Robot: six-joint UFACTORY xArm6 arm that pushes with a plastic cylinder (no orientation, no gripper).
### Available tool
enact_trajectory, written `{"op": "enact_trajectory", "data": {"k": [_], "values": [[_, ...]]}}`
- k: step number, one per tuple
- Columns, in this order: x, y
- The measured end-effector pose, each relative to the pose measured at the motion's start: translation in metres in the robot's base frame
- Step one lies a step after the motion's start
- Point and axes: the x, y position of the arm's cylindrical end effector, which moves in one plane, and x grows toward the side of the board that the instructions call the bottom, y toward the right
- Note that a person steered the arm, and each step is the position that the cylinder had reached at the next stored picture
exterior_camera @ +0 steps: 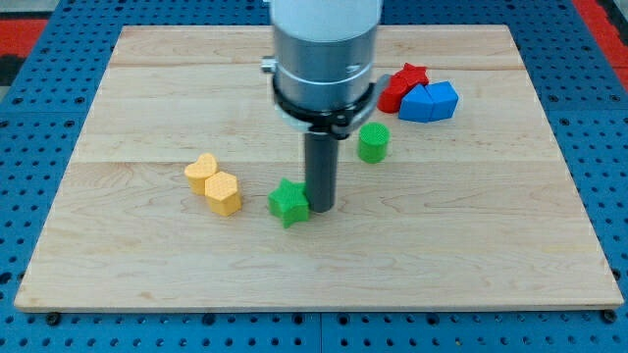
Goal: Push the green circle into the yellow hexagon
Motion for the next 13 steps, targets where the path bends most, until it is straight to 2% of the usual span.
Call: {"op": "enact_trajectory", "data": {"k": [1,2,4,5,7,9,11,13], "values": [[-0.001,-0.035],[-0.011,-0.008],[-0.037,0.103],[-0.061,0.127],[-0.102,0.056],[-0.135,0.021],[-0.115,-0.006],[-0.096,-0.071]]}}
